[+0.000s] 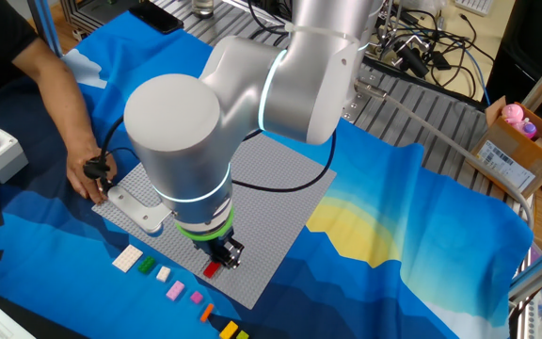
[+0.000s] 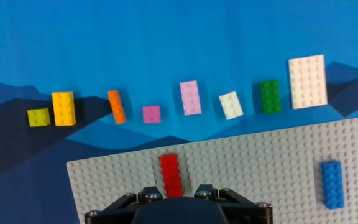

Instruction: Stack small Lego blocks one on top of the other

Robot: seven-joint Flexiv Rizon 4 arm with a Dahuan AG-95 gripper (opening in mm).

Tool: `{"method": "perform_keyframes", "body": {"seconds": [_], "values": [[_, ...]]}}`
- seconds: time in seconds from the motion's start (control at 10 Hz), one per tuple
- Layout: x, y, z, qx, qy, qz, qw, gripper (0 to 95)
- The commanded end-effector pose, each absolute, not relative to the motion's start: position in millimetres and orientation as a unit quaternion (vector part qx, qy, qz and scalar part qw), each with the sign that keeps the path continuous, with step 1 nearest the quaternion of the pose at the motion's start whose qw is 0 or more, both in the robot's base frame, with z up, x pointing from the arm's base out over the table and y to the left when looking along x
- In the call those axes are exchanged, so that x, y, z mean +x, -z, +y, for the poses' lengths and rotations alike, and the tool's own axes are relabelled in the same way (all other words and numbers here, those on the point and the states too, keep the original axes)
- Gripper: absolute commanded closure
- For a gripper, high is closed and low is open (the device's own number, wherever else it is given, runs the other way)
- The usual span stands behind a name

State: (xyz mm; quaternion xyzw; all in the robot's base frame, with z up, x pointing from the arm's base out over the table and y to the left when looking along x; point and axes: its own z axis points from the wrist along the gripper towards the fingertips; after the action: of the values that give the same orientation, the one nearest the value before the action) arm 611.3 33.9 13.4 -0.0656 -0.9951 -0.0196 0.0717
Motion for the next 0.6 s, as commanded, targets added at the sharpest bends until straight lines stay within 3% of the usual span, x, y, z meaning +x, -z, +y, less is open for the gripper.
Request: {"method": "perform_keyframes", "body": {"seconds": [0.1,0.6], "values": [[611.4,-13.1,33.8,-0.065,0.019,-0.995,0.071,76.0],[610.9,-12.8,33.9,-0.05,0.015,-0.997,0.064,76.0]]}}
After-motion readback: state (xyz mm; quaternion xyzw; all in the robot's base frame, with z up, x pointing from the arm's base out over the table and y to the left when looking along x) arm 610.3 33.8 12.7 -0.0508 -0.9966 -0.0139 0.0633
